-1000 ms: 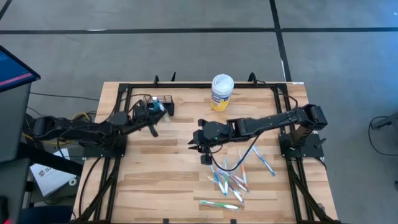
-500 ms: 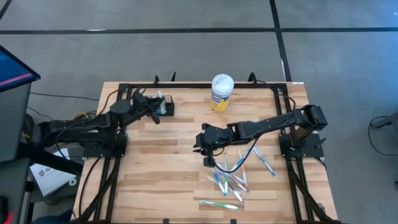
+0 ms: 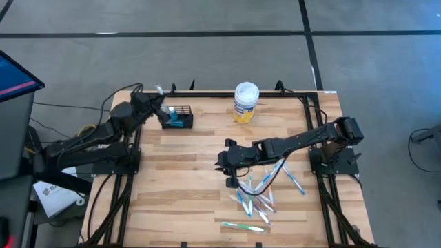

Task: Pick & Place toothbrushing station
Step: Put the top right green toothbrush into the mesh organizer

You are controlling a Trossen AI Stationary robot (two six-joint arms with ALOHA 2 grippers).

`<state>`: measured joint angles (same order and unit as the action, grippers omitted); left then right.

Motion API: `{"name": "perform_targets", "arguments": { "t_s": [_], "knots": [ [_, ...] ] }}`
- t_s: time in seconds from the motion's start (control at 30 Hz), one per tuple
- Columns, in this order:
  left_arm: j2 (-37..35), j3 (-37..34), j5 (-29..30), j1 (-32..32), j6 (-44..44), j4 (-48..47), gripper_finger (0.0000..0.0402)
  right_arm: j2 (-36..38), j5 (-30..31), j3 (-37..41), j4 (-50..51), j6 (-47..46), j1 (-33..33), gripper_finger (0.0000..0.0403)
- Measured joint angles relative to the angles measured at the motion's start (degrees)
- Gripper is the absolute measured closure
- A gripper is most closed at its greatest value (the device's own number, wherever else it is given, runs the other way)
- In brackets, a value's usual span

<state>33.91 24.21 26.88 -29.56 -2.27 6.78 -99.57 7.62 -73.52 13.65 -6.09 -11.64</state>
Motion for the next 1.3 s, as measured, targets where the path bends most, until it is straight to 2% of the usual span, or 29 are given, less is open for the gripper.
{"name": "perform_targets", "arguments": {
  "t_s": [0.27,0.53,0.97,1.3],
  "knots": [
    [1.4,-0.2,0.1,-5.1,-1.0,-1.8,0.0396,0.0,0.2,0.0,-1.0,0.0,0.0,0.0328],
    [1.4,-0.4,-4.2,-9.1,-0.8,-0.9,0.0396,0.0,0.2,0.0,-1.4,0.0,0.0,0.0328],
    [4.0,-9.9,-7.8,-12.4,-0.6,14.7,0.0396,0.0,0.2,0.0,-2.3,0.0,0.0,0.0328],
    [7.5,-14.3,-7.7,-12.8,-1.5,20.7,0.0391,0.0,0.2,0.0,-2.3,0.1,0.0,0.0328]
  ]
}}
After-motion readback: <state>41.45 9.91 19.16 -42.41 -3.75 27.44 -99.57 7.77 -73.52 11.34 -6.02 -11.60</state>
